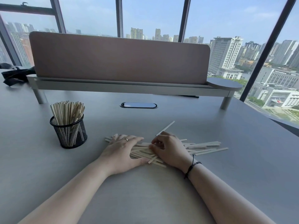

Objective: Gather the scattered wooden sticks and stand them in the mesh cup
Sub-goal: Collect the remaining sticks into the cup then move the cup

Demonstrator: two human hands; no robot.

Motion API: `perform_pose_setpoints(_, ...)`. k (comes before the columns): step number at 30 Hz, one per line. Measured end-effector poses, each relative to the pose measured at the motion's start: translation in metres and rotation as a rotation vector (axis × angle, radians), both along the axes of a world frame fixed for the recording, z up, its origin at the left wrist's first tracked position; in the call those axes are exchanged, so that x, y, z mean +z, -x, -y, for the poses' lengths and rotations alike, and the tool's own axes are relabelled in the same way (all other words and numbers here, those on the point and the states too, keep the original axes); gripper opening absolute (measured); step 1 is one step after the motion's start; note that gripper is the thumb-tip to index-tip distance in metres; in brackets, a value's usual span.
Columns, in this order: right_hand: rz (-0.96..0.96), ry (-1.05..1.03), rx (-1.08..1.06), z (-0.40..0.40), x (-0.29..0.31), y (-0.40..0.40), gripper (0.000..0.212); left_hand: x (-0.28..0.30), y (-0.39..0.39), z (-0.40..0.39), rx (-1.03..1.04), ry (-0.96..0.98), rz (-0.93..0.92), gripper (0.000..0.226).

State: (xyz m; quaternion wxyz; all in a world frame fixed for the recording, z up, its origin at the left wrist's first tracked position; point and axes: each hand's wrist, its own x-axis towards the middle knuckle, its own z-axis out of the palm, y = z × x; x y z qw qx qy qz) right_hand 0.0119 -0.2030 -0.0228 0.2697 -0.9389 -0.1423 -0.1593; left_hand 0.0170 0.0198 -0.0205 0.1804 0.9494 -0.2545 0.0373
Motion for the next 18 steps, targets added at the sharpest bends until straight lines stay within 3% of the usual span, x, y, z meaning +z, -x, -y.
perform_pose_setpoints(3,0.042,0.013,0.007,-0.002,-0.001,-0.004,0.021,-0.002,-0.001,0.002,-0.012,0.01,0.046,0.088)
perform_pose_setpoints(6,0.169,0.152,-0.092,0.009,0.001,-0.016,0.038,-0.002,0.0,0.004,-0.017,0.032,0.06,0.086)
perform_pose_setpoints(9,-0.006,0.288,-0.181,0.022,0.003,-0.025,0.058,-0.004,0.0,0.003,-0.022,0.045,0.055,0.084)
perform_pose_setpoints(11,-0.096,0.305,-0.234,0.025,0.001,-0.027,0.06,-0.003,-0.002,0.001,-0.028,0.037,0.047,0.082)
perform_pose_setpoints(15,0.055,0.399,-0.353,0.021,0.001,-0.021,0.057,0.004,-0.005,-0.009,0.036,0.008,0.038,0.085)
perform_pose_setpoints(18,0.08,0.424,-0.397,0.023,0.002,-0.011,0.059,0.008,-0.008,-0.024,0.104,0.009,0.005,0.105)
